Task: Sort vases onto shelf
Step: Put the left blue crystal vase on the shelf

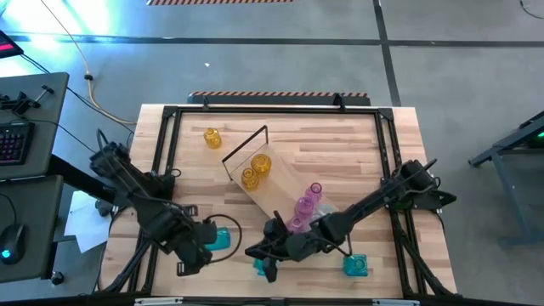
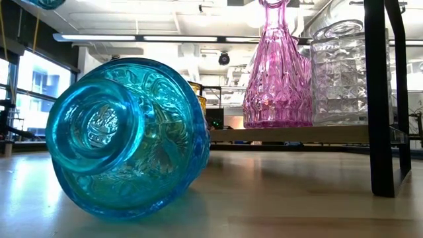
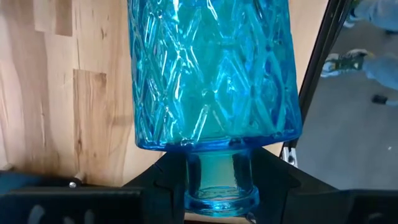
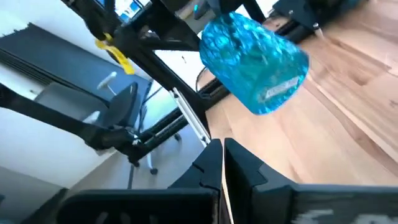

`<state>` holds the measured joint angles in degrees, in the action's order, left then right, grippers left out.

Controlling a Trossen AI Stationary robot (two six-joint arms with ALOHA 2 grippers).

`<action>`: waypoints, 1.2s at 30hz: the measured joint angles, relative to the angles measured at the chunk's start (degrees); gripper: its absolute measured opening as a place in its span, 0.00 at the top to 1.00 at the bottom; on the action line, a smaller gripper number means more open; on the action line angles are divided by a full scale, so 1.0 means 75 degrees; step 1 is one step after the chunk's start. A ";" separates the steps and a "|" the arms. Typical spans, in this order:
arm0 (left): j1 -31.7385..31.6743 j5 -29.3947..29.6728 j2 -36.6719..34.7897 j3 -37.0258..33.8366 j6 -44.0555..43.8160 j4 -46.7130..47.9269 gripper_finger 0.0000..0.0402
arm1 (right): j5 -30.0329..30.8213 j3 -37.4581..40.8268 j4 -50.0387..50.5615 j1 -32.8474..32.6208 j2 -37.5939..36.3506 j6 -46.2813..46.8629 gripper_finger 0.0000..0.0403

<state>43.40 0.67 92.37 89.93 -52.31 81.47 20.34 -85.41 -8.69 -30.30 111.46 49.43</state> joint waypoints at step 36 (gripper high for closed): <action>-0.3453 -0.0260 0.0385 -0.0023 0.3793 -0.1458 0.72 | -0.1396 -0.4007 0.8880 0.1537 0.0569 -0.0875 1.00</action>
<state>17.51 -1.28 95.26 89.76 -23.86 70.54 9.87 -115.46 57.91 -18.77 115.73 42.87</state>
